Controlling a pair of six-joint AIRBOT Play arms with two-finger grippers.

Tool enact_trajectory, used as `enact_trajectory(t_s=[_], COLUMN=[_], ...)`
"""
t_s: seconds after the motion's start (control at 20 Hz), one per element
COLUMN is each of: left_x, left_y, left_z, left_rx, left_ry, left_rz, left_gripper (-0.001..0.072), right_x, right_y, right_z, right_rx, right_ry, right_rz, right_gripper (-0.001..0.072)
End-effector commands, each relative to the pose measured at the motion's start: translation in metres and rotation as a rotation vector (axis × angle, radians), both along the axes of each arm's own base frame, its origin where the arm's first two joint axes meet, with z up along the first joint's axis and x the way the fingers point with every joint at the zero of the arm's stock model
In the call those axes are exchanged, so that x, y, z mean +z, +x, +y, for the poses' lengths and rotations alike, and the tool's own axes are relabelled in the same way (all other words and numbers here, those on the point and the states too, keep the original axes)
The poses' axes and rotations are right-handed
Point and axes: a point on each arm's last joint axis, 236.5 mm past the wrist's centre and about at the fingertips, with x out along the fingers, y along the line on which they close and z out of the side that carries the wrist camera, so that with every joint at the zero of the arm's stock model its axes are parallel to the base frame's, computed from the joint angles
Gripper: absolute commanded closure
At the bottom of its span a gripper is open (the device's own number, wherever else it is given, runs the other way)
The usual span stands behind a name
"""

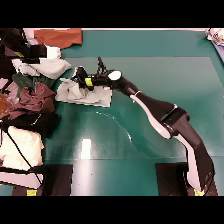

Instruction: Fold the shirts.

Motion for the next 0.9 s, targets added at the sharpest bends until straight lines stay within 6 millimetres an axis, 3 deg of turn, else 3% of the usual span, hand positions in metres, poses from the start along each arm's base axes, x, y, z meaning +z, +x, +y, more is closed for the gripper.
enact_trajectory(t_s=[0.0,0.15,0.2,0.35,0.5,0.7,0.8,0.85], left_x=[-0.001,-0.001,-0.001,-0.002,-0.001,0.000,0.000,-0.001], left_y=[-0.002,-0.003,-0.003,-0.003,-0.002,0.000,0.000,0.000], left_z=[-0.009,-0.012,-0.012,-0.012,-0.012,-0.013,-0.014,-0.015], left_rx=[-0.017,-0.025,-0.025,-0.025,-0.025,-0.027,-0.029,-0.031], left_ry=[-0.036,-0.048,-0.047,-0.047,-0.047,-0.052,-0.055,-0.060], left_rz=[0.009,0.012,0.013,0.015,0.011,0.001,0.001,0.002], left_gripper=[0.0681,0.0680,0.0681,0.0681,0.0681,0.0681,0.0680,0.0681], right_x=[-0.038,-0.040,-0.038,-0.009,0.001,-0.020,-0.033,-0.040], right_y=[0.022,0.036,0.042,0.052,0.058,0.046,0.023,0.012], right_z=[0.010,0.008,0.002,-0.035,-0.110,-0.241,-0.277,-0.283], right_rx=[-0.163,-0.181,-0.177,-0.056,0.066,0.114,0.170,0.192], right_ry=[0.056,0.062,0.055,0.059,-0.100,-0.492,-0.598,-0.604], right_rz=[0.115,0.063,0.032,-0.074,-0.122,-0.069,-0.010,0.024], right_gripper=[0.0403,0.0395,0.0328,0.0310,0.0311,0.0308,0.0107,0.0076])
